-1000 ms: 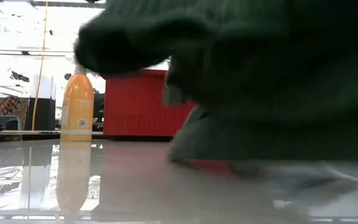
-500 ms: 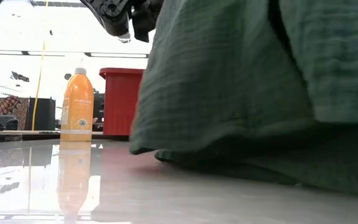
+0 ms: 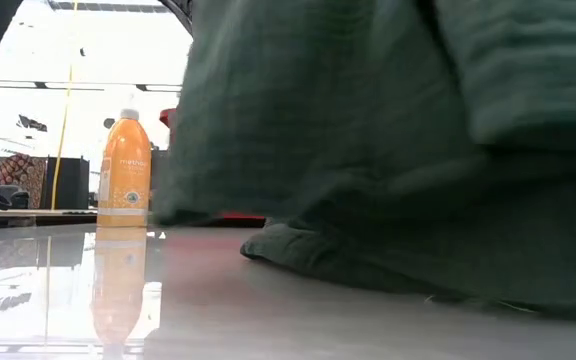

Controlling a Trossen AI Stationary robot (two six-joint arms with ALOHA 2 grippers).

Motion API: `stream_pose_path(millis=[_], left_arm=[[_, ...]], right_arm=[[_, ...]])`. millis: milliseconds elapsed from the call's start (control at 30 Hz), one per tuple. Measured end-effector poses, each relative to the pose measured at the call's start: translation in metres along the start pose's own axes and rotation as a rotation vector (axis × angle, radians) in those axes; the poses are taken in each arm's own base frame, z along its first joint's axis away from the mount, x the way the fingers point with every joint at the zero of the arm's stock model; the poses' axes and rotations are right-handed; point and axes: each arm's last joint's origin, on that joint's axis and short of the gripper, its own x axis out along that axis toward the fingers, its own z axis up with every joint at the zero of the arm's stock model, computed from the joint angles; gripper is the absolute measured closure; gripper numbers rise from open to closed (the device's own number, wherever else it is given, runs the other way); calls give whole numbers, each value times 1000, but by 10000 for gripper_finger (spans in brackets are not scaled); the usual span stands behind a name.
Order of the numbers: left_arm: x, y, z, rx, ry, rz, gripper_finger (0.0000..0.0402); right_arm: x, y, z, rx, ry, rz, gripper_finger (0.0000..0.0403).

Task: Fold Laundry from Bin
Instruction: Stack the green polo short on the top of the dark blue pants

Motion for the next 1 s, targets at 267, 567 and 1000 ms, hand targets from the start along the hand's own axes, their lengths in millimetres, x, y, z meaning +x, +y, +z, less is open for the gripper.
stream_pose_path(millis=[267, 567, 1000], left_arm=[[-10, 2, 2, -13, -6, 16, 145], [-16, 4, 4, -42, -11, 26, 145], [-1, -2, 15, -51, 36, -2, 150]], right_arm=[[-6, 3, -8, 160, 61, -63, 368], [-10, 6, -11, 302, 64, -180, 367], [-12, 5, -12, 424, 45, -225, 367]])
